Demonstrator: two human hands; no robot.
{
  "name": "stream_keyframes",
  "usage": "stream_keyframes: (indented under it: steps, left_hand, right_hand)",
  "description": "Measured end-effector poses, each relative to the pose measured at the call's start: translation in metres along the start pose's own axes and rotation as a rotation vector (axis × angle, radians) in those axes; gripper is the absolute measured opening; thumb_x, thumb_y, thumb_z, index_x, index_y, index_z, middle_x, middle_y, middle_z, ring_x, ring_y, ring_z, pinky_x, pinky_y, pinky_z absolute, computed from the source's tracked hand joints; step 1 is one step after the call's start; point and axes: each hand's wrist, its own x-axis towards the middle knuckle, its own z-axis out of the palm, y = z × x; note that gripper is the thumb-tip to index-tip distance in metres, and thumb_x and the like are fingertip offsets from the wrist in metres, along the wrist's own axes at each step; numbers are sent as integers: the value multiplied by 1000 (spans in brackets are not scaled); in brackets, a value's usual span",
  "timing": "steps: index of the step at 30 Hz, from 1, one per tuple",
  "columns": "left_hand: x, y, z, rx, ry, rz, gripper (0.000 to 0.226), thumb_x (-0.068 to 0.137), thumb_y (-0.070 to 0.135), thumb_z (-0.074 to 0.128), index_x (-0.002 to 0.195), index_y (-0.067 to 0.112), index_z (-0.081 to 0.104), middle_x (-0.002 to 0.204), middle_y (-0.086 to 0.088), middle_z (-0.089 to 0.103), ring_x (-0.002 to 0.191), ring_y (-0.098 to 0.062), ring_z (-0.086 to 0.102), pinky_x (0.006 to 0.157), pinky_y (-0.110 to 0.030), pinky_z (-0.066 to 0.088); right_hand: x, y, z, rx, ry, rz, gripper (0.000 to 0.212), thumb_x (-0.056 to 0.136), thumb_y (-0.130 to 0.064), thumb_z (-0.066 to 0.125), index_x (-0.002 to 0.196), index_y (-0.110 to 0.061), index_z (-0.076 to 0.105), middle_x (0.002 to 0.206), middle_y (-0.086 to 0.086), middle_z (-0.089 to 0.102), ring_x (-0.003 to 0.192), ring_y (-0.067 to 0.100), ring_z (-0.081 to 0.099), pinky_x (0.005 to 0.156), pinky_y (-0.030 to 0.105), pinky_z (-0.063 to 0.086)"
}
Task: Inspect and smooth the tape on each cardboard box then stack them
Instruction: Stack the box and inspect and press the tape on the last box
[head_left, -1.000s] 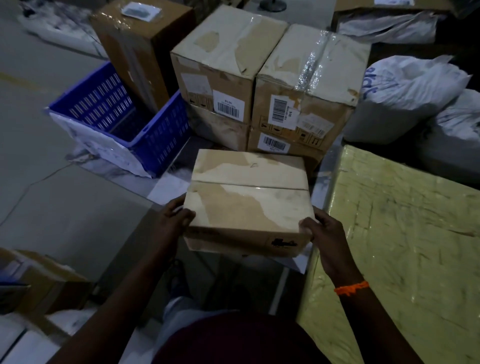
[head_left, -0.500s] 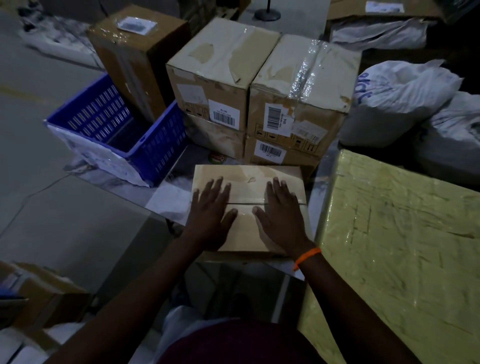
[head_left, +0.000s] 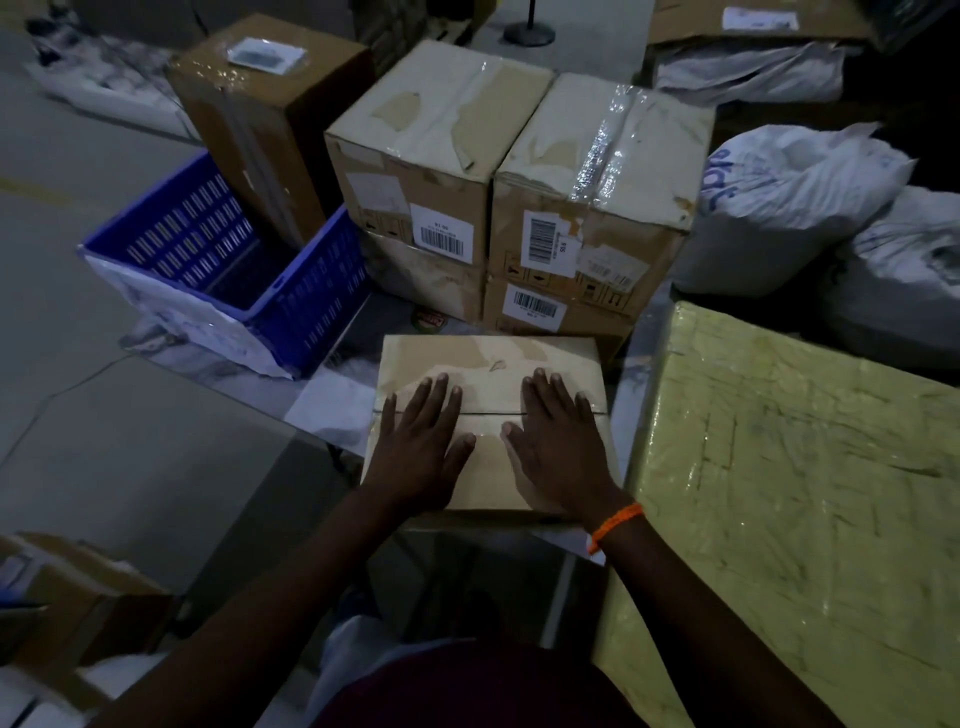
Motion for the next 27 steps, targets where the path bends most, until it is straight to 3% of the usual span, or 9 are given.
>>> stream_keyframes:
  steps: [5, 8, 12, 17, 21, 23, 25, 26, 27]
  left_hand:
    - [-52, -5, 20, 8, 15, 90, 69, 106, 61, 17, 164, 27, 2, 170, 1, -12, 158, -19, -11, 125, -51, -5]
    - [-63, -9, 32, 37, 78, 101, 65, 108, 57, 18, 164, 24, 12, 172, -2, 3, 159, -21, 5, 126, -53, 10]
    - [-57, -6, 29, 20, 87, 103, 64, 107, 55, 18, 163, 24, 18, 171, -2, 10, 158, -22, 11, 125, -54, 16]
    - [-56, -7, 28, -21, 73, 92, 66, 106, 59, 18, 163, 27, 17, 171, 0, 7, 158, -19, 6, 126, -54, 14]
    - [-51, -3, 18, -207, 202, 31, 70, 101, 60, 36, 156, 18, 40, 169, -7, 19, 157, -25, 11, 126, -49, 15]
    - [-44, -6, 9, -272, 276, -42, 69, 99, 54, 49, 155, 17, 39, 169, -9, 18, 157, -26, 9, 125, -47, 13]
    - [-28, -10, -3, -418, 281, -215, 73, 98, 43, 62, 159, 18, 31, 170, -8, 15, 157, -26, 8, 124, -45, 12]
    - [-19, -11, -9, -511, 255, -313, 76, 97, 38, 65, 160, 18, 27, 170, -8, 14, 156, -26, 11, 124, -45, 14]
    - [-10, -13, -16, -592, 231, -394, 77, 97, 34, 66, 160, 18, 25, 169, -9, 18, 155, -28, 16, 123, -46, 18]
  right_hand:
    - [-59, 10, 7, 3, 19, -93, 68, 105, -51, 27, 159, -12, 36, 169, 8, 26, 158, 24, 16, 126, 53, 19]
    - [-77, 18, 12, -41, 57, -119, 61, 107, -50, 28, 157, -17, 41, 167, 3, 29, 156, 23, 21, 126, 45, 11]
    - [-78, 19, 12, -56, 65, -105, 61, 109, -50, 23, 157, -20, 42, 167, 1, 32, 156, 23, 23, 124, 39, 4]
    - [-73, 16, 5, 28, 46, -96, 61, 106, -50, 29, 154, -18, 48, 164, 3, 38, 155, 25, 29, 123, 47, 15]
    - [-59, 25, -3, 157, 111, -87, 54, 101, -45, 47, 145, -15, 57, 158, 7, 46, 148, 25, 40, 120, 49, 34]
    - [-50, 27, -13, 228, 214, -9, 48, 100, -32, 61, 144, -14, 57, 154, 8, 49, 141, 22, 42, 117, 37, 36]
    - [-39, 30, -27, 361, 273, 139, 50, 96, -21, 71, 143, -11, 57, 146, 7, 53, 132, 16, 46, 109, 15, 32]
    - [-31, 35, -32, 451, 269, 229, 52, 95, -18, 74, 143, -9, 57, 140, 8, 55, 126, 15, 49, 102, 10, 34]
    - [-21, 40, -37, 535, 252, 316, 52, 93, -19, 76, 141, -9, 58, 134, 8, 59, 121, 17, 55, 97, 13, 38]
